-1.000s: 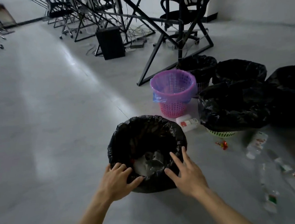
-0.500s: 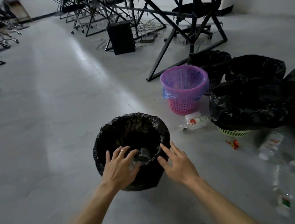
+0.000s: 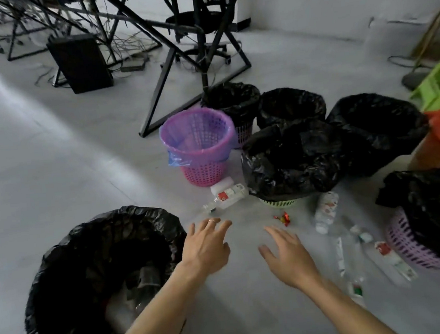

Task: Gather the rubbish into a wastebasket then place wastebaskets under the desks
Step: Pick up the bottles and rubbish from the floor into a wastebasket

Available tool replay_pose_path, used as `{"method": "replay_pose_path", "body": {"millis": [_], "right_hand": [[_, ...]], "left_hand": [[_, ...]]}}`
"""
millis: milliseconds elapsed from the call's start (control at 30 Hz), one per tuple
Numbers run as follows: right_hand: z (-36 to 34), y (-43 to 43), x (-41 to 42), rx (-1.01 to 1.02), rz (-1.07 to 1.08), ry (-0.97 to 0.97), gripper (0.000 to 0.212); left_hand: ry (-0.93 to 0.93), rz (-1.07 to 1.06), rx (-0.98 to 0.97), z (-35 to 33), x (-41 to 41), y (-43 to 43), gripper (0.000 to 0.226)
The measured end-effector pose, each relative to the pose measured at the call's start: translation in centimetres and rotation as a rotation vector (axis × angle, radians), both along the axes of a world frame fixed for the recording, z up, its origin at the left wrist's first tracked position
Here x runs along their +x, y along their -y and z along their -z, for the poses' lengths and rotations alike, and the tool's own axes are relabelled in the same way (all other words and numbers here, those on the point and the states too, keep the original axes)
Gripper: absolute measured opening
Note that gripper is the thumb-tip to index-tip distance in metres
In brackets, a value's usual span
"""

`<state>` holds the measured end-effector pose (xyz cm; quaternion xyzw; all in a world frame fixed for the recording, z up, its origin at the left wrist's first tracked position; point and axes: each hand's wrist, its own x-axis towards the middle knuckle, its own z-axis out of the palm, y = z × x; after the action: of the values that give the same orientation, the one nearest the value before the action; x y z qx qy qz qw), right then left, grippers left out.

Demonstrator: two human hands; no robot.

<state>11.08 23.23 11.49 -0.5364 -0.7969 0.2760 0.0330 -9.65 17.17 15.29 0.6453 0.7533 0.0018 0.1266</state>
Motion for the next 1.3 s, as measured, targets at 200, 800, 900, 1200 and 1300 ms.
{"method": "replay_pose_path", "body": {"millis": [200, 800, 900, 1200, 1300], "right_hand": [[-2.3, -6.0, -5.3, 0.029, -0.115, 0.160, 0.057], [10.2, -17.6, -17.4, -0.269, -0.206, 0.325, 0.068], [12.3, -20.0, -19.4, -0.193, -0.259, 0.422, 0.085], [20.0, -22.0, -17.3, 0.087, -0.315, 0.461, 0.084], [21.5, -20.8, -16.1, 0.116, -0.345, 0.439, 0.088]], "left_hand": [[-0.036, 0.002, -0.070, -1.1, -5.0, -3.9, 0.059], [0.118, -0.212, -0.400, 8.2, -14.0, -16.5, 0.061], [0.132, -0.191, -0.432, 9.6, -14.0, -16.7, 0.061], [0.160, -0.176, -0.399, 16.8, -13.8, -24.9, 0.062], [0.163, -0.114, -0.382, 19.2, -13.2, -27.8, 0.060]]}}
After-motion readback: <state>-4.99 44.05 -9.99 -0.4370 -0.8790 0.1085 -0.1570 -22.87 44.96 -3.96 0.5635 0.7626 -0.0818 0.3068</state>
